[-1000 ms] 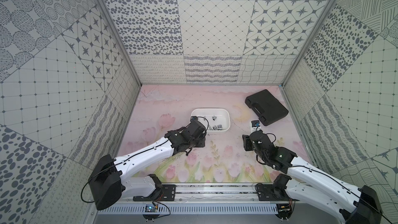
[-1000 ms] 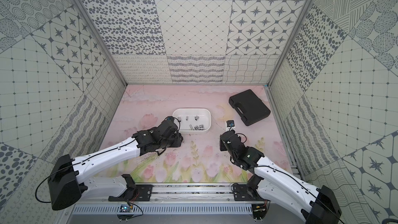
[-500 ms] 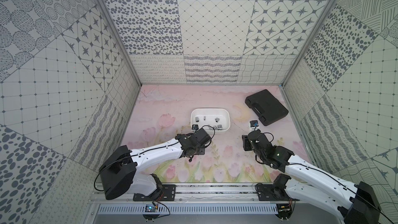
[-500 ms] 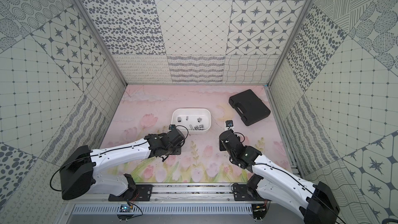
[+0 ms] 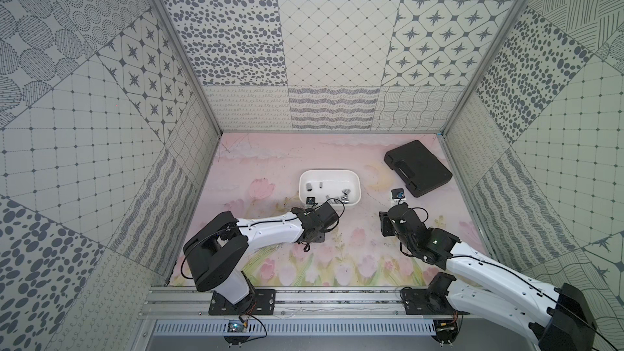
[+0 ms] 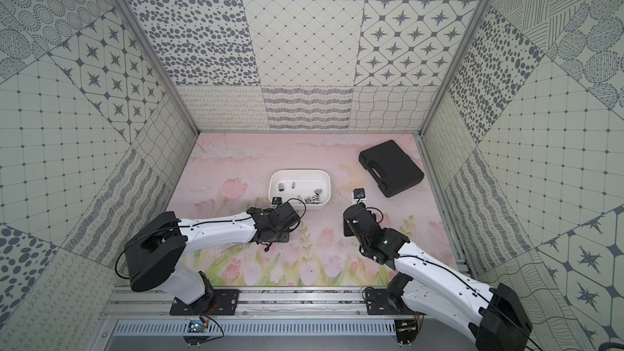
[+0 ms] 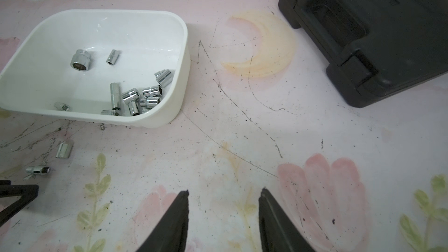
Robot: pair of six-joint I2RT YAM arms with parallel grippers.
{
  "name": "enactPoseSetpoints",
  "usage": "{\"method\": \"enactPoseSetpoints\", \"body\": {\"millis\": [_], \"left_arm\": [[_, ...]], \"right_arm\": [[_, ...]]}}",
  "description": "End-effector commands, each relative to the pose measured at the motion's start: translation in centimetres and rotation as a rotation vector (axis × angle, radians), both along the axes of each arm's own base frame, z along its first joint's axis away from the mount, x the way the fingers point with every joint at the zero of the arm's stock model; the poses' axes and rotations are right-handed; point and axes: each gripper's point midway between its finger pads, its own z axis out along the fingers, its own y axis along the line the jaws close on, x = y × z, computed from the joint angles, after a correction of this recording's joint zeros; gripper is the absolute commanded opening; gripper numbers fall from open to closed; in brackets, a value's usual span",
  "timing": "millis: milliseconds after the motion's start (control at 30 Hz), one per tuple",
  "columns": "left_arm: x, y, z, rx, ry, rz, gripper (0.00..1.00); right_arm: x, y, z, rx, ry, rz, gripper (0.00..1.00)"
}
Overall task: Put the socket on the desktop into the storage box
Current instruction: Pick up the socket head from the center of the board.
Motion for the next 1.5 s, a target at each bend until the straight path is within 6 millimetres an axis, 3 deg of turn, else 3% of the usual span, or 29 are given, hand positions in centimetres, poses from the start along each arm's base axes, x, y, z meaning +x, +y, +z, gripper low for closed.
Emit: {"method": "enactPoseSetpoints", "body": {"millis": [0, 333, 933, 1467], "left_arm": [[1.3, -0.2, 0.2, 0.036, -0.046, -0.003, 0.47], [2.4, 0.1, 0.0, 0.068, -0.046, 0.002, 0.43], [2.2, 1.1, -0.4, 0.072, -0.024, 0.017, 0.45], [1.9, 0.9, -1.7, 0.042, 0.023, -0.001, 0.39]], "right_arm": [[0.4, 0.2, 0.5, 0.013, -0.028, -0.001, 0.49], [0.3, 0.2, 0.4, 0.009, -0.026, 0.0, 0.49], [0.5, 0.1, 0.0, -0.008, -0.018, -0.005, 0.49], [0.5, 0.1, 0.0, -0.008, -0.018, -0.003, 0.49]]}}
